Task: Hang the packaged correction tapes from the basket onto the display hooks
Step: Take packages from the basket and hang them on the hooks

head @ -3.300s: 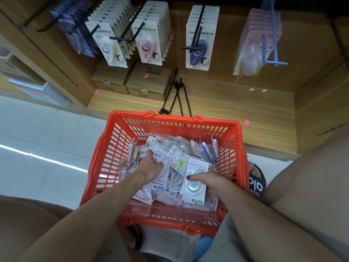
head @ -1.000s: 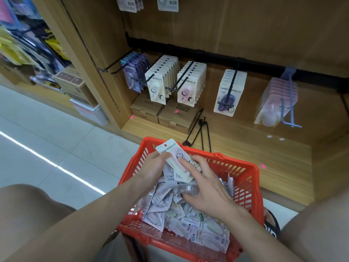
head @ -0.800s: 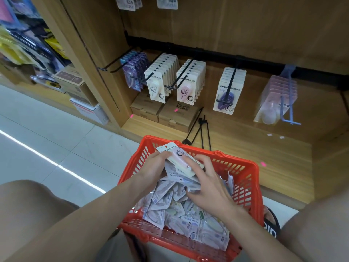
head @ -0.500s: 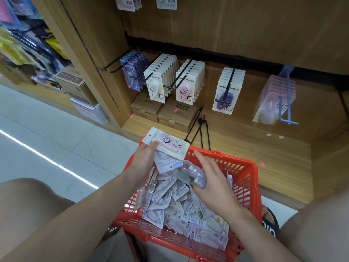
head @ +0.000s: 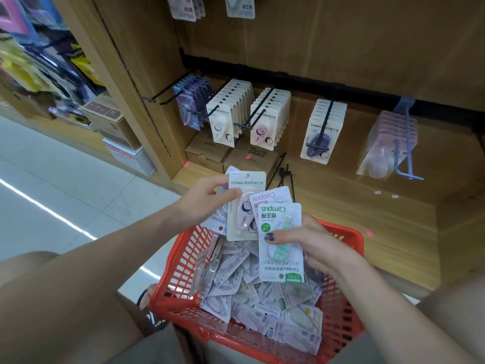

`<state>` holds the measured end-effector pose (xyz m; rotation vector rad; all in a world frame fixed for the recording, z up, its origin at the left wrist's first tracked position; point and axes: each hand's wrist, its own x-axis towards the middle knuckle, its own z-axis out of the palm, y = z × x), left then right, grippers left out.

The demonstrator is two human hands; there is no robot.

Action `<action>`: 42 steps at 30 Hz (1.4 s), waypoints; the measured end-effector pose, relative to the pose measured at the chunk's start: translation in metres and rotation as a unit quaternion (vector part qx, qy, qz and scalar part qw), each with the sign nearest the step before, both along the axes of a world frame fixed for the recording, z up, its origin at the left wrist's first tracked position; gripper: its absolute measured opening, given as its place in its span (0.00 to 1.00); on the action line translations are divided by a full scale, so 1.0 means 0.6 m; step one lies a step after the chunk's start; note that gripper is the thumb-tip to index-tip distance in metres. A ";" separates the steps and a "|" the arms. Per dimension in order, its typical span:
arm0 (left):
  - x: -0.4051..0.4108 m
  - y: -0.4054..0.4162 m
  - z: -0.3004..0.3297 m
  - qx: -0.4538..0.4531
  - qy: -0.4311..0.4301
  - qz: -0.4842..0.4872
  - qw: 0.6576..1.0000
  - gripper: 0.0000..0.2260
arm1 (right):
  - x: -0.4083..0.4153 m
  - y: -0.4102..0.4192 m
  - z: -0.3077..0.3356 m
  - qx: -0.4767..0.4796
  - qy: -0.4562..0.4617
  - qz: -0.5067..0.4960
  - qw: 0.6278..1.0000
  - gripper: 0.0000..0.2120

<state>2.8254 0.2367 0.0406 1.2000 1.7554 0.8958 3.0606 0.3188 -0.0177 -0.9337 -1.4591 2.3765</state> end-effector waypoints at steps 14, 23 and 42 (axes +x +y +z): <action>-0.034 0.074 -0.011 0.058 0.055 0.084 0.993 0.12 | -0.090 0.041 0.048 -0.018 0.078 -0.109 0.991 0.24; -0.103 0.086 -0.013 -0.030 0.246 0.063 0.967 0.08 | -0.136 0.058 0.041 0.042 0.048 -0.142 0.988 0.26; -0.103 0.108 -0.028 -0.012 0.319 0.023 0.948 0.10 | -0.185 0.089 0.027 0.072 0.027 -0.202 0.976 0.23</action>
